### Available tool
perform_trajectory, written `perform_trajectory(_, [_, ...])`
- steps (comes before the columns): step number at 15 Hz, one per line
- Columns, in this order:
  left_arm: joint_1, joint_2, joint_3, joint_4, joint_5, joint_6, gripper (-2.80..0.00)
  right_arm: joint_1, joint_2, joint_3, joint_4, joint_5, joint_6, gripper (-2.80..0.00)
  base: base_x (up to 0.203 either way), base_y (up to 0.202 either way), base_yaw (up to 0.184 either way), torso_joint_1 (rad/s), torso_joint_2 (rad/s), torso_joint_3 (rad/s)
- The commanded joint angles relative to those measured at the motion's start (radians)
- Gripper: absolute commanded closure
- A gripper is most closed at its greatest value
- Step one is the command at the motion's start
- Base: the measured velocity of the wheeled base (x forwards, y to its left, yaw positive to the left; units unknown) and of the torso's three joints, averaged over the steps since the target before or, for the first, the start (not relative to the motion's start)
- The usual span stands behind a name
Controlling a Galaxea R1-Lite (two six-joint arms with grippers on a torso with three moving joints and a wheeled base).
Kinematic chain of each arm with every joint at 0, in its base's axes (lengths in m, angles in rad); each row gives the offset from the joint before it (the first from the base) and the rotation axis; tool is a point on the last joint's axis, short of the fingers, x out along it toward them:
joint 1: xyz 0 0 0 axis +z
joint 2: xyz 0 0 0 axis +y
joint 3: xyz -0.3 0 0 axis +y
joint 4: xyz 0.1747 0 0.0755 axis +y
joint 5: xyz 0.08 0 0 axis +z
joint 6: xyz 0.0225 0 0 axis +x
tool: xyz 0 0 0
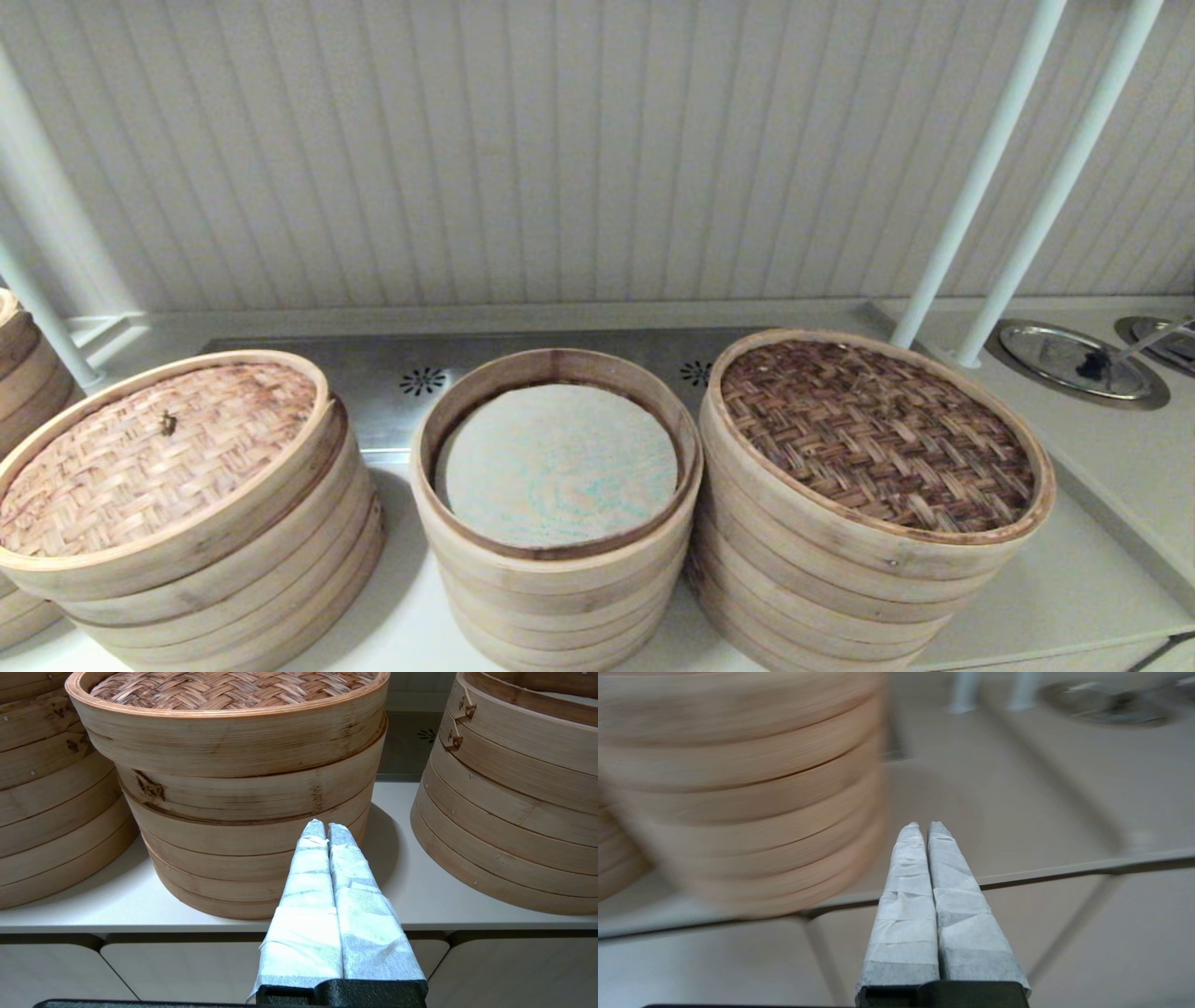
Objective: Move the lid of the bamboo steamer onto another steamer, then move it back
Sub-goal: Pick up the steamer
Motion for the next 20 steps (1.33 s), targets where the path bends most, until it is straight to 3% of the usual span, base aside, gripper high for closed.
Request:
perform_trajectory(1, [0.0,0.0,0.0,0.0,0.0,0.0,0.0,0.0,0.005,0.017,0.007,0.099,0.025,0.0,0.0,0.0,0.0,0.0,0.0,0.0])
perform_trajectory(20, [0.0,0.0,0.0,0.0,0.0,0.0,0.0,0.0,0.003,0.02,0.008,0.077,0.02,0.0,0.0,0.0,0.0,0.0,0.0,0.0])
